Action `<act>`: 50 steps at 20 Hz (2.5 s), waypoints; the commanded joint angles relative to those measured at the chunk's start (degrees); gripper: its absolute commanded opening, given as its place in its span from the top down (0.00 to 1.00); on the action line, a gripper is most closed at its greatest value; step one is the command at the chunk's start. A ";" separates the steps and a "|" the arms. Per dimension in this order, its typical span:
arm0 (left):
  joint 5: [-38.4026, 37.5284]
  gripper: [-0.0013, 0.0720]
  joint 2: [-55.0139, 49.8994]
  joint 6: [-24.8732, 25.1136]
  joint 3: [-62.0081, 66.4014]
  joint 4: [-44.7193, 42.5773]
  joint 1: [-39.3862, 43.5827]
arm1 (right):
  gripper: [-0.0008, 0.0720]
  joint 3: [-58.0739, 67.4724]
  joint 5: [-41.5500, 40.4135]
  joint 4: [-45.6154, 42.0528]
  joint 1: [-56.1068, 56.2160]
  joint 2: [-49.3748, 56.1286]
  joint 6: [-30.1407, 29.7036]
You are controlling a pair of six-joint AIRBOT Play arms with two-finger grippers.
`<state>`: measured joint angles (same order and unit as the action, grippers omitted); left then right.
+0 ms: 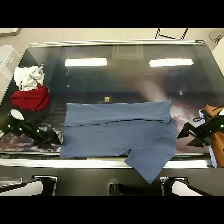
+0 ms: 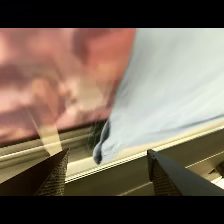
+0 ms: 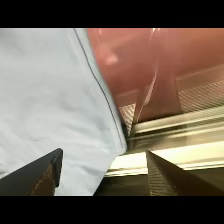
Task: Fold the clothes and pants, and hang the long-sleeved shirts on hangers.
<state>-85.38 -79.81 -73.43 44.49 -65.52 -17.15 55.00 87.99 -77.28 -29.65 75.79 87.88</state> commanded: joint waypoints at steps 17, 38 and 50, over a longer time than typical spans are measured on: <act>7.93 0.95 1.88 4.13 -11.82 9.64 2.23 | 0.16 -22.14 -3.61 3.21 -0.79 -5.31 -4.81; 3.56 0.95 3.87 2.60 2.78 11.58 1.92 | 0.93 -12.04 -3.91 17.49 1.64 -5.09 -6.01; 5.07 0.95 -16.46 -2.82 28.17 16.68 3.78 | 0.93 32.72 -13.27 18.05 18.45 24.11 1.53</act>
<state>-80.36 -90.70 -74.96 66.85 -51.79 -13.54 79.92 76.84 -59.96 -12.80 93.43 88.03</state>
